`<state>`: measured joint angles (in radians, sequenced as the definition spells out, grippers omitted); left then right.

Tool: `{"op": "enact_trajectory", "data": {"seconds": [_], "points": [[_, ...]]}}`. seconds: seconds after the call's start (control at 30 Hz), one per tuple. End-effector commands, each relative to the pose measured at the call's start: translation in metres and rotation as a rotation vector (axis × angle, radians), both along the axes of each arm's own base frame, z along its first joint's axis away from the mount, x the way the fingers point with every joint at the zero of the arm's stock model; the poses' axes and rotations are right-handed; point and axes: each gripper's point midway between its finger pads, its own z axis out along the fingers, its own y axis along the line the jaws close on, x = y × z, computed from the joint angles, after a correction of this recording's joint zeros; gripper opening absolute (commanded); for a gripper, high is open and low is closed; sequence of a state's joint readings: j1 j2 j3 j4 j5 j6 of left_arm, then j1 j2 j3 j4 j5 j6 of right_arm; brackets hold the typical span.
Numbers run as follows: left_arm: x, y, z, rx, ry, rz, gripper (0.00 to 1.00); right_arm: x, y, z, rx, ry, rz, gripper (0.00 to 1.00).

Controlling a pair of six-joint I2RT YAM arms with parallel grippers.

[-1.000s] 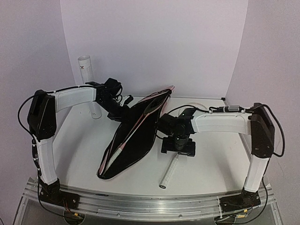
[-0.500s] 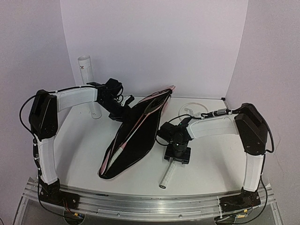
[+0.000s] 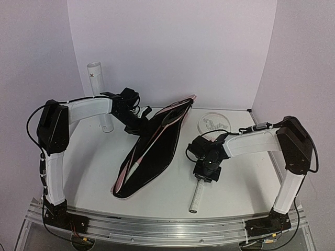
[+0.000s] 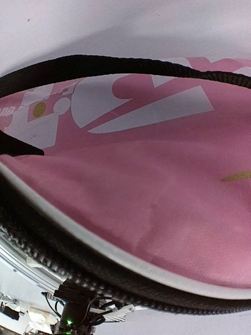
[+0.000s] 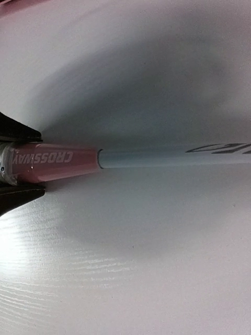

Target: Pack up the badminton gear

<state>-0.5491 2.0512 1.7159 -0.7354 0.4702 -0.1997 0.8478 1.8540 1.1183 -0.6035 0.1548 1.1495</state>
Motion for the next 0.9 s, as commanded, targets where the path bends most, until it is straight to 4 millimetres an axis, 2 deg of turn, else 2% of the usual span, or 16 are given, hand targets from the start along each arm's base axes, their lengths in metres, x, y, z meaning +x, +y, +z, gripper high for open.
{"op": "enact_trajectory", "data": {"seconds": [0.0,0.03,0.17,0.27,0.4,0.53,0.73,0.87], "points": [[0.027,-0.014,0.023,-0.067,-0.083,0.036,0.00,0.002,-0.018,0.021,-0.017,-0.061,-0.005,0.00],[0.030,-0.014,0.022,-0.066,-0.087,0.044,0.00,0.004,-0.020,0.031,-0.008,-0.091,-0.010,0.00],[0.038,-0.015,0.015,-0.057,-0.097,0.060,0.00,0.001,-0.027,0.049,-0.004,-0.159,0.001,0.00],[0.039,-0.017,0.011,-0.056,-0.094,0.059,0.00,-0.006,-0.029,0.050,-0.009,-0.169,0.026,0.00],[0.043,-0.016,0.004,-0.045,-0.098,0.065,0.00,-0.014,-0.018,0.055,0.023,-0.187,0.069,0.00],[0.044,-0.016,-0.006,-0.037,-0.091,0.069,0.00,-0.040,-0.007,0.046,0.059,-0.129,0.080,0.00],[0.052,-0.015,-0.012,-0.022,-0.115,0.087,0.00,-0.056,-0.001,0.063,0.057,-0.227,0.109,0.00],[0.058,-0.016,-0.018,-0.011,-0.129,0.098,0.00,-0.060,-0.007,0.072,0.052,-0.290,0.092,0.00]]}}
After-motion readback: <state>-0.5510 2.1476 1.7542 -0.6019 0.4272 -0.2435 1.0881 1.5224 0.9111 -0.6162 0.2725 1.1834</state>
